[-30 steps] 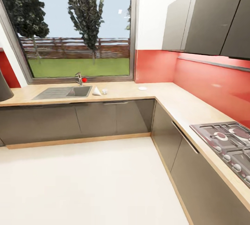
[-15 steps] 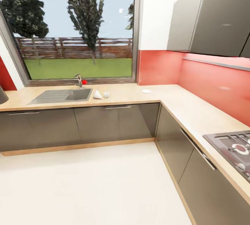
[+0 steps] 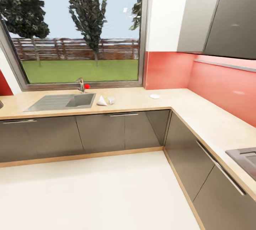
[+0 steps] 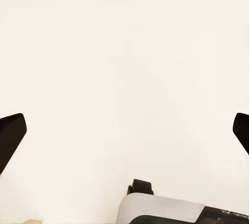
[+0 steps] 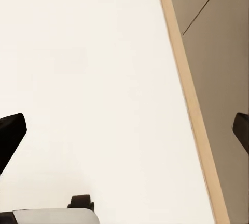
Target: Set up a coffee station on the kitchen countertop: keep the coffee maker on the countertop, move the bottle of coffee from the kitchen shelf to the counter next to the coffee maker, place a paper coffee filter on top of the coffee maker, put the saucer next to the coffee maker with the coffee cup on the saucer, and place the electric kettle next to the coffee maker.
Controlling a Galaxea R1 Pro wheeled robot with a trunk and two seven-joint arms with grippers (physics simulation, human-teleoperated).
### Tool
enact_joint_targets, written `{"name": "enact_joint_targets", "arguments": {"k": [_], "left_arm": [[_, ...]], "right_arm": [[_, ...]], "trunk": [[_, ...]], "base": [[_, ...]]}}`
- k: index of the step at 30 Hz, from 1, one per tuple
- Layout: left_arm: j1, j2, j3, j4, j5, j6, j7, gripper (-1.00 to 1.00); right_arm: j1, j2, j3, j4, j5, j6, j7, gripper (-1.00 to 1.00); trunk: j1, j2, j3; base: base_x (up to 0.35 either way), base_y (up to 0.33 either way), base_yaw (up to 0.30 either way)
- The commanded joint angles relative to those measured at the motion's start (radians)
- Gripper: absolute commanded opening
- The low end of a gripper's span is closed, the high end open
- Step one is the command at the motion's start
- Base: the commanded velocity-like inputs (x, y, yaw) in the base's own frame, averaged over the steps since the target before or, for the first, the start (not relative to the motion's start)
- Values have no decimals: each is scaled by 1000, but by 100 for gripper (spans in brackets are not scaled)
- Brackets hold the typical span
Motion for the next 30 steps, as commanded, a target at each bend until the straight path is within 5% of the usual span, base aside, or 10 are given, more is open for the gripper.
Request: {"name": "enact_joint_targets", "arguments": {"k": [1,9,14,19,30], "left_arm": [[-1,0,0,1,6,-3,0,100],[-1,0,0,1,6,-3,0,100],[28,24,2,30,-4,25,8,100],[36,-1,29,36,13,-3,7,100],[36,0,27,50,10,-35,7,100]], "right_arm": [[0,0,-2,0,5,-2,0,100],[0,0,-2,0,5,-2,0,100],[-29,29,27,-29,-23,26,-29,100],[-57,57,-1,0,6,-3,0,100],[-104,95,-14,29,21,-64,62,100]], "trunk": [[1,-2,-2],[1,-2,-2],[1,-2,-2],[1,-2,-2],[1,-2,-2]], "base": [[333,100,0],[333,99,0],[0,0,0],[187,0,0],[319,118,0]]}}
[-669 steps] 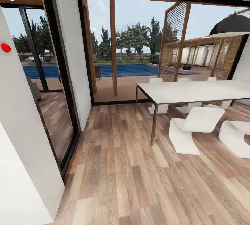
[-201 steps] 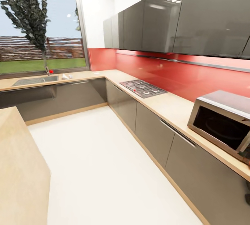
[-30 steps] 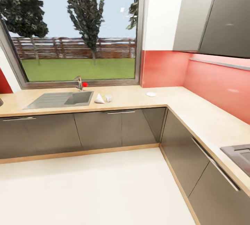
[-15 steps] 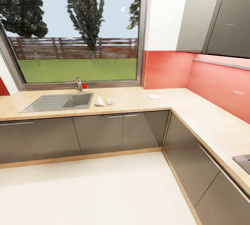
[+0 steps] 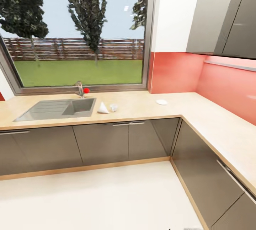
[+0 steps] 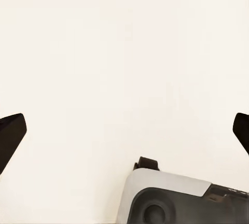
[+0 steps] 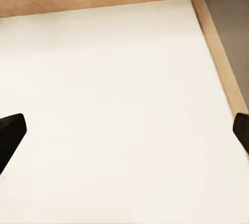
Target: Set up a coffee station on the kitchen countertop: keep the coffee maker on the countertop, move the bottle of coffee from the kitchen shelf to the counter next to the coffee maker, place a paper coffee filter on top of the coffee maker, put the saucer next to the coffee maker with the coffee cup on the saucer, and place the electric kettle next to the coffee maker.
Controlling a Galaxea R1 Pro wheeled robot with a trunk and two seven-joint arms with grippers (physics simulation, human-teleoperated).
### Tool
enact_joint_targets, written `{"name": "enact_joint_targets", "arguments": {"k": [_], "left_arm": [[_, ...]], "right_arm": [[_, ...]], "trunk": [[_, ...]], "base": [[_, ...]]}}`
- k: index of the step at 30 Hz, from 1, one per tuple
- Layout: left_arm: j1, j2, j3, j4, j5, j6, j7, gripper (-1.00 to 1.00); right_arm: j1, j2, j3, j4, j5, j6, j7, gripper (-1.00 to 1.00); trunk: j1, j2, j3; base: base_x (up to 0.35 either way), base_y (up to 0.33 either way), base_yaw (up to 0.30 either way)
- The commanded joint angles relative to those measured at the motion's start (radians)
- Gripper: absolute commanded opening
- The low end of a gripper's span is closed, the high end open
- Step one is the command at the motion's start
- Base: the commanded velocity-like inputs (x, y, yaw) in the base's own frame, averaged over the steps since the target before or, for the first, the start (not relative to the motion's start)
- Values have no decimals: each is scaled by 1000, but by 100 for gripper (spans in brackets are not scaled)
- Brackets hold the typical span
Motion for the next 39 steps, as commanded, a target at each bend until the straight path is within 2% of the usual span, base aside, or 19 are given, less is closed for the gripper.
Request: {"name": "enact_joint_targets", "arguments": {"k": [1,2,3,39], "left_arm": [[-1,0,-1,1,6,-3,0,100],[-1,0,-2,1,6,-4,0,100],[-1,0,-2,1,6,-4,0,100],[2,4,-2,2,6,-7,0,100]], "right_arm": [[-1,1,-6,1,7,-9,11,100],[-1,2,-6,1,7,-15,15,100],[0,2,-5,1,7,-65,16,100],[-1,3,-9,3,8,-64,11,100]], "trunk": [[1,-2,-2],[1,-2,-2],[1,-2,-2],[1,-2,-2]], "base": [[298,216,0],[297,218,0],[296,219,0],[283,231,0]]}}
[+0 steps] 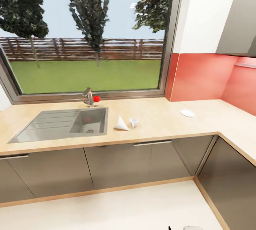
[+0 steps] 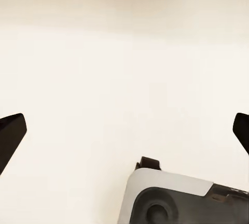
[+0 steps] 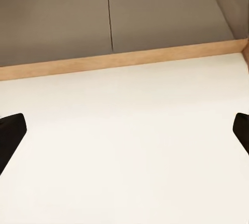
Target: Set up a coffee station on the kitchen countertop: keep the coffee maker on the countertop, move the bottle of coffee from the kitchen shelf to the counter next to the coffee maker, place a paper coffee filter on top of the coffee maker, put the saucer next to the coffee maker with the coffee cup on the saucer, and place the electric kettle next to the coffee maker.
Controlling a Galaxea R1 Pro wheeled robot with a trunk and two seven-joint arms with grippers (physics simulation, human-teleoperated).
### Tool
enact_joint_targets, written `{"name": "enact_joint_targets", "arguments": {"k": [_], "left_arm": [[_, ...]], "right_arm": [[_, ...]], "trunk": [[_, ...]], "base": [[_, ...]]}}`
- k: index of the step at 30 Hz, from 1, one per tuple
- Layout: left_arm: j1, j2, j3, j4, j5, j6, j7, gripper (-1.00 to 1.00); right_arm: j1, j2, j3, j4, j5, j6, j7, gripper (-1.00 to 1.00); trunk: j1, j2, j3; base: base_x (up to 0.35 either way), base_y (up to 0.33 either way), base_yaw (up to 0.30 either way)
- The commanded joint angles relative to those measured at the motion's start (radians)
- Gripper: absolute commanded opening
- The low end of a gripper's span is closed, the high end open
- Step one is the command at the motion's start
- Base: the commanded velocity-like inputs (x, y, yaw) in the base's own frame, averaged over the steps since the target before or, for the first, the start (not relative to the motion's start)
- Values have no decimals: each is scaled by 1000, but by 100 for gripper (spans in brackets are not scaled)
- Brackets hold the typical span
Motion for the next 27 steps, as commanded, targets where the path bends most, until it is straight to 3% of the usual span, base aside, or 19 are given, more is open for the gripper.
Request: {"name": "enact_joint_targets", "arguments": {"k": [1,27], "left_arm": [[-1,0,-1,1,6,-3,0,100],[1,1,-1,1,7,-2,-1,100]], "right_arm": [[-1,1,-7,0,7,-3,6,100],[-1,1,-6,1,7,-3,6,100]], "trunk": [[1,-2,-2],[1,-2,-2]], "base": [[272,245,0],[181,294,0]]}}
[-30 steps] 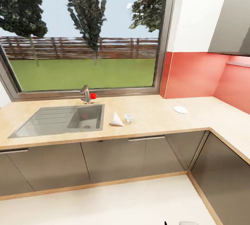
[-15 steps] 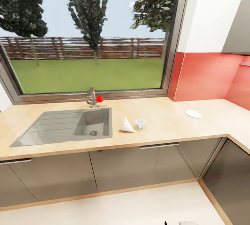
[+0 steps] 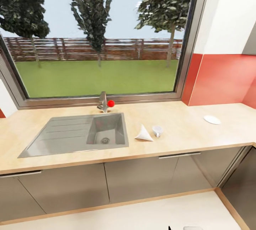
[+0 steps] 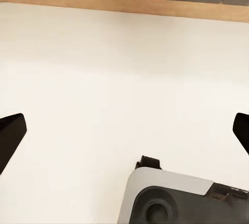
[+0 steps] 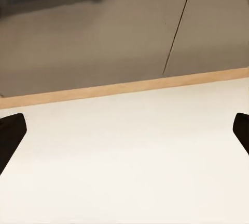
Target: Set up a coffee station on the kitchen countertop: keep the coffee maker on the countertop, move the bottle of coffee from the kitchen shelf to the counter next to the coffee maker, place a paper coffee filter on top of the coffee maker, put the saucer next to the coffee maker with the coffee cup on the saucer, and place the electric kettle next to the coffee maker.
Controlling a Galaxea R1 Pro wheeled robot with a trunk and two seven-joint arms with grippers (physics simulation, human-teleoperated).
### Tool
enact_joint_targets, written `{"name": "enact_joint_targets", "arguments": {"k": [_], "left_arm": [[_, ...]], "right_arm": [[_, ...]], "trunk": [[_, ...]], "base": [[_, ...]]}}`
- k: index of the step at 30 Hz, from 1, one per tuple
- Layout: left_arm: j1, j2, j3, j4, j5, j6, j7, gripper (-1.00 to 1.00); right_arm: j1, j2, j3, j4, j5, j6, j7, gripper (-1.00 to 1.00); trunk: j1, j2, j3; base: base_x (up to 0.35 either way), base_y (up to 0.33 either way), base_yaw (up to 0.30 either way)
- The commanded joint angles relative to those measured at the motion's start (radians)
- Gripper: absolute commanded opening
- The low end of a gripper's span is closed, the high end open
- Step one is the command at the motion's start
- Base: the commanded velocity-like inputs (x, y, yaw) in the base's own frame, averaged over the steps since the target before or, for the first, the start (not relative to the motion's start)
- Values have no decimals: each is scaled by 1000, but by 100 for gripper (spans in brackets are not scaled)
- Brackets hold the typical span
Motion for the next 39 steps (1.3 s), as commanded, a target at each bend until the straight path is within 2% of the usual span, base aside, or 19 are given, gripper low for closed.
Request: {"name": "enact_joint_targets", "arguments": {"k": [1,17,27,35,39], "left_arm": [[-1,0,-2,1,6,-3,0,100],[1,0,-2,2,6,-5,0,100],[1,-1,-2,2,6,-5,0,100],[2,0,-2,7,6,-5,0,100],[2,0,-1,27,4,-6,0,100]], "right_arm": [[-1,1,-7,0,7,-3,6,100],[-1,1,-6,1,7,-3,6,100],[-1,2,-5,2,7,-3,6,100],[-1,3,-5,1,7,-3,6,100],[-1,3,-5,1,7,-3,6,100]], "trunk": [[1,-2,-2],[1,-2,-2],[1,-2,-2],[1,-2,2],[1,-2,5]], "base": [[145,313,0],[131,319,0],[42,333,-7],[1,298,-196],[0,84,-231]]}}
